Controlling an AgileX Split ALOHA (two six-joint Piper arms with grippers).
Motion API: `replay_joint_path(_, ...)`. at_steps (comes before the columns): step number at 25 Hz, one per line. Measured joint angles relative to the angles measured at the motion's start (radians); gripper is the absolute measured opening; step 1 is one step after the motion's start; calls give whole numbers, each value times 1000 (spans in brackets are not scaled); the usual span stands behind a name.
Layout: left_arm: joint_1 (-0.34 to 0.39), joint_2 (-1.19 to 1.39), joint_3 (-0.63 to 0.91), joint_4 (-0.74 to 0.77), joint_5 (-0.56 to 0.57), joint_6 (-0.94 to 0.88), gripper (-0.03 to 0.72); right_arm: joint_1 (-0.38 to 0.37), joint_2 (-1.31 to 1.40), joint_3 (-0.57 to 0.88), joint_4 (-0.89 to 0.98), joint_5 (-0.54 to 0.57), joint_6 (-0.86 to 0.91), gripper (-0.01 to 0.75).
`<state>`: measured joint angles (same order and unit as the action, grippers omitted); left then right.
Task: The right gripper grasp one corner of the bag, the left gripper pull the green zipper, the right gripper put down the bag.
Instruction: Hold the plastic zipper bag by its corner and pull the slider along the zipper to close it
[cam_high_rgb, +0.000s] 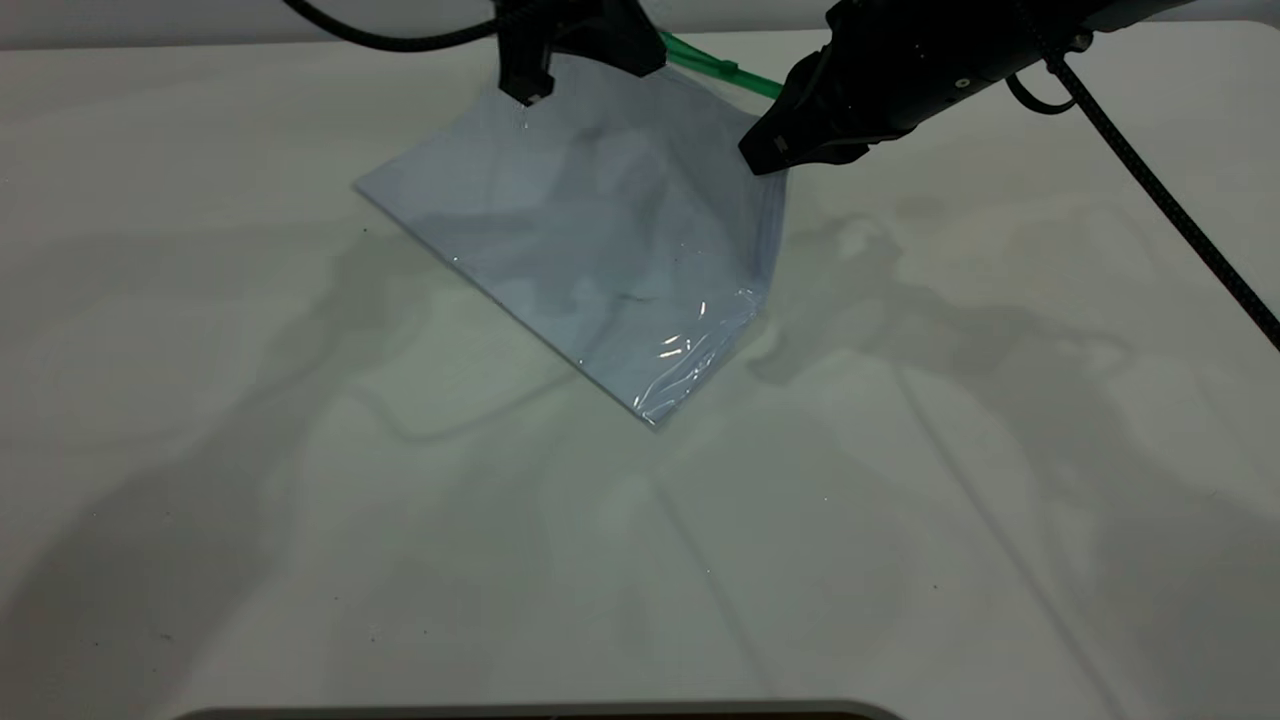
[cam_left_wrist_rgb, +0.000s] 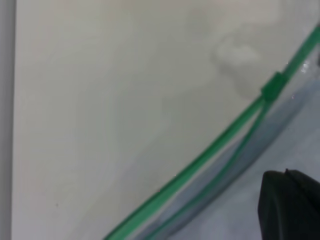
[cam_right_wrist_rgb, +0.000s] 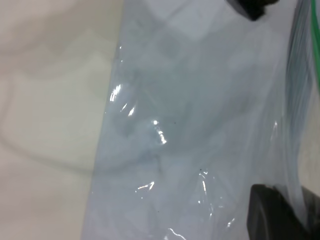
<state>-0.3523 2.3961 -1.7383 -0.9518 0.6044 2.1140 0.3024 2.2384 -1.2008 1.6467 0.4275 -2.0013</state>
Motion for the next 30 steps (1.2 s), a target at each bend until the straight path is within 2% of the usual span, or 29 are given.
replay_joint_path(9, -1, 0, 0, 54, 17, -4, 28, -2, 0, 0, 0, 13, 1, 34)
replay_joint_path(12, -17, 0, 0, 46, 16, -2, 96, -3, 0, 0, -1, 27, 1, 34)
replay_joint_path(17, -39, -3, 0, 45, 15, -1, 306, -2, 0, 0, -38, 35, 9, 34)
replay_joint_path(21, -59, -17, -2, 45, 2, 0, 443, 5, 0, 0, -56, 39, 11, 34)
replay_joint_path(24, -85, -23, -3, 45, -21, 0, 481, 6, 0, 0, -63, 53, 14, 34)
replay_joint_path(30, -120, -23, -3, 45, -73, 2, 492, 5, 0, 0, -68, 70, 18, 34)
